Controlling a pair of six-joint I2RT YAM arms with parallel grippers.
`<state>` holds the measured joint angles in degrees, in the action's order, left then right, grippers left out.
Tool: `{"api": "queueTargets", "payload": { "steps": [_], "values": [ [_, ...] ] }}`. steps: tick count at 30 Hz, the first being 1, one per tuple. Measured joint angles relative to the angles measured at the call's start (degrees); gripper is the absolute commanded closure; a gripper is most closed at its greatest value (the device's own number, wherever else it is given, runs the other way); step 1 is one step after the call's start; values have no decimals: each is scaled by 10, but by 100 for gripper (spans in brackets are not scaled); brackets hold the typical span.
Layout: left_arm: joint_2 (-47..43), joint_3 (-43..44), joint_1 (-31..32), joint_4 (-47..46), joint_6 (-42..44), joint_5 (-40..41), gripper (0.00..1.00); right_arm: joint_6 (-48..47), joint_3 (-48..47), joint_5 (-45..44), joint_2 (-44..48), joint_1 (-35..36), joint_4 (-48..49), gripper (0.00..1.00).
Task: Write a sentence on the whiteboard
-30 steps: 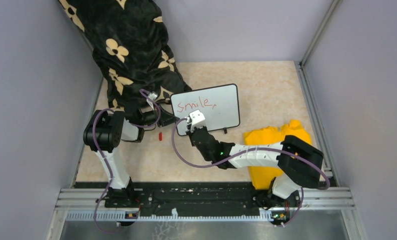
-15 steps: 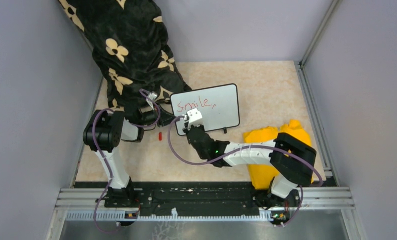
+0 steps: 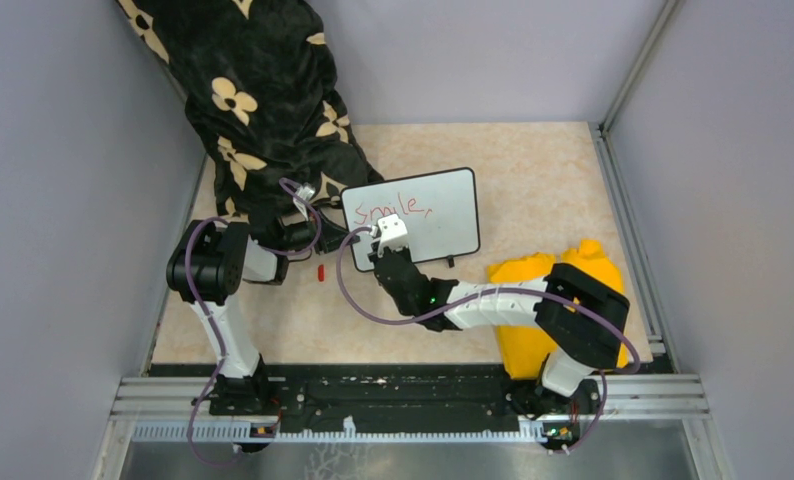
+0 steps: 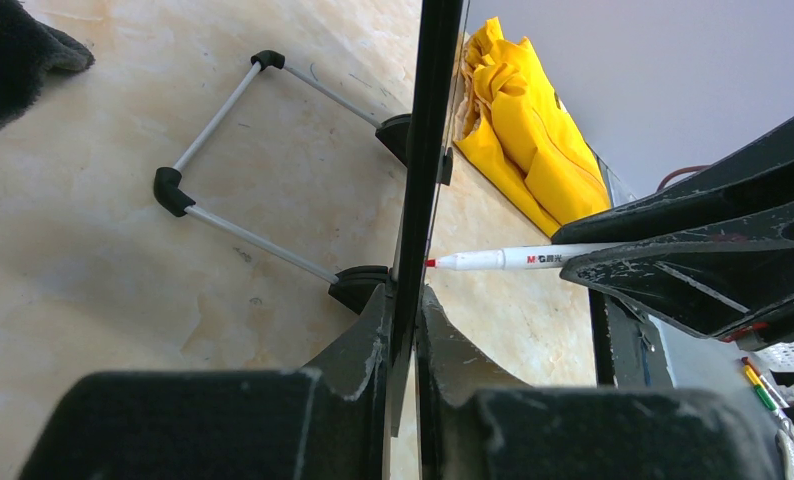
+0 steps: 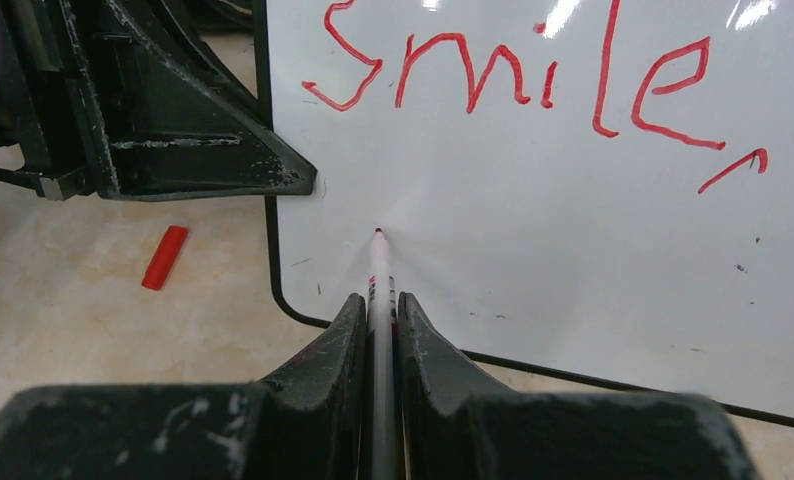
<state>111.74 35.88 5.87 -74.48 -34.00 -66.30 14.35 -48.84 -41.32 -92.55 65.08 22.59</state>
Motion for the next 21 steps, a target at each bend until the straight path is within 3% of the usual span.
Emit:
{"api": "queueTargets", "payload": {
  "steps": [21],
  "values": [
    [0, 0, 0, 3, 1, 3, 100, 10, -16, 43, -25, -4, -2, 100]
  ]
}}
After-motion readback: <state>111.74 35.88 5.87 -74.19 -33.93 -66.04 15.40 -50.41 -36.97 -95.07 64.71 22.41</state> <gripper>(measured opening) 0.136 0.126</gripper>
